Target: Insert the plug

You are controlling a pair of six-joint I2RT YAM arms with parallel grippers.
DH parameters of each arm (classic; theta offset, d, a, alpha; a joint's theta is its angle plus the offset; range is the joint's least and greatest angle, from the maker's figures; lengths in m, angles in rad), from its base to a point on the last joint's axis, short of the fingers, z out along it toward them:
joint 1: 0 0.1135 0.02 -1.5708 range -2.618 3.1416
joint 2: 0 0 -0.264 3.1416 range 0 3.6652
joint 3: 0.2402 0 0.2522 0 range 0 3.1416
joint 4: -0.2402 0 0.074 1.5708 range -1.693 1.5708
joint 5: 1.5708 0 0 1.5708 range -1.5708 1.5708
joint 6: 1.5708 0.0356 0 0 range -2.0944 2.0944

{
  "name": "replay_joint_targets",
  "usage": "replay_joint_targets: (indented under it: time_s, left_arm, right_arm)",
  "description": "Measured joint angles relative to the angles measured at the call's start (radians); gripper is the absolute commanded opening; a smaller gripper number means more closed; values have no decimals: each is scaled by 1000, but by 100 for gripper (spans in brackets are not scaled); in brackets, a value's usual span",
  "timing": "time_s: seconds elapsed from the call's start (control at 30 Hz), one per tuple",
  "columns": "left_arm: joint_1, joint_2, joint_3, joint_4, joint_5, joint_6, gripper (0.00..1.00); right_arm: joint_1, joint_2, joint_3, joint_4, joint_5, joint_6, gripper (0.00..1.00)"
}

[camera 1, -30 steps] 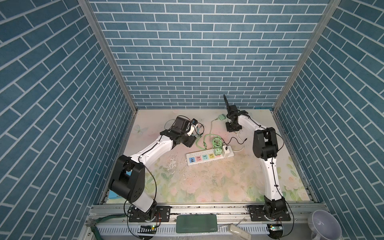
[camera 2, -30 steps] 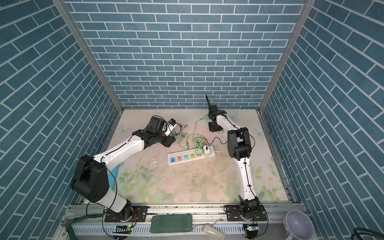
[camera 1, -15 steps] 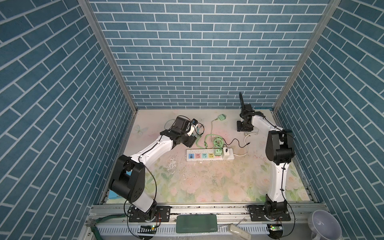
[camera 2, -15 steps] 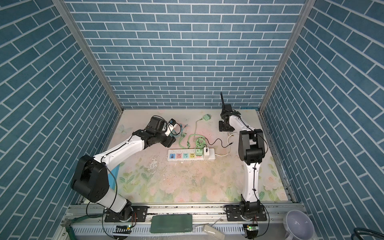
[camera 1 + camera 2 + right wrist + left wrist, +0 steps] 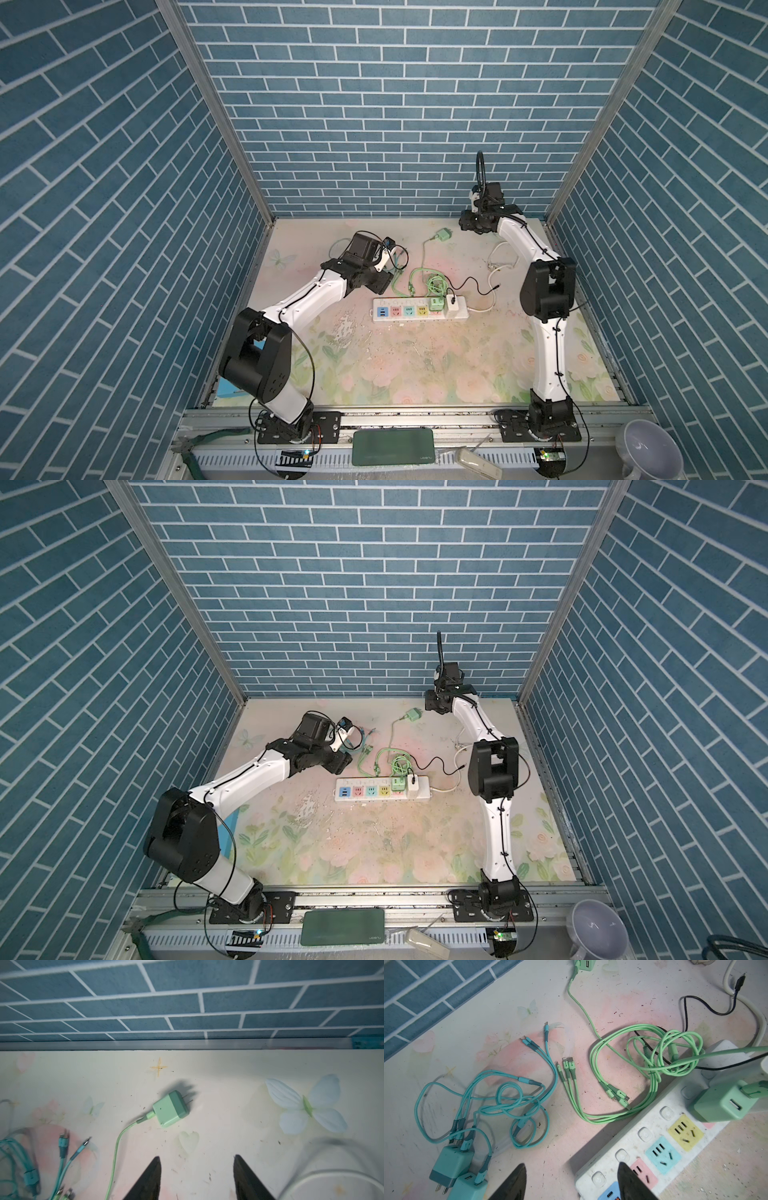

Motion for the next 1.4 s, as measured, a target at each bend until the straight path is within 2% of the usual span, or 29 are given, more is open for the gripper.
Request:
replay_joint_targets:
  time_s: [0.13,0.23,0.47,0.57,0.67,0.93,1.23,1.4]
  left_arm:
    - [0,0,0,0,-1,-2,70]
    - [0,1,0,0,-1,-3,70]
    - [0,27,11,1,11,-18,70]
    - [0,35,13,1,21,-24,70]
    - [0,35,13,3,31,-30,70]
    - [0,35,11,21,40,-42,70]
    - [0,34,1,34,43,-45,70]
    - [0,20,-8,42,52,-48,70]
  right_arm:
    - [30,155,150,-37,10,-18,59]
    - [48,209,191,-41,29,-8,62]
    - [49,230,216,-7,77,114,66]
    - [49,267,280,-2,87,168,66]
    - [47,310,333,7,80,215,66]
    - [49,357,335,24,50,315,64]
    - [59,419,447,20,37,359,60]
    - [78,421,449,-19,46,366,57]
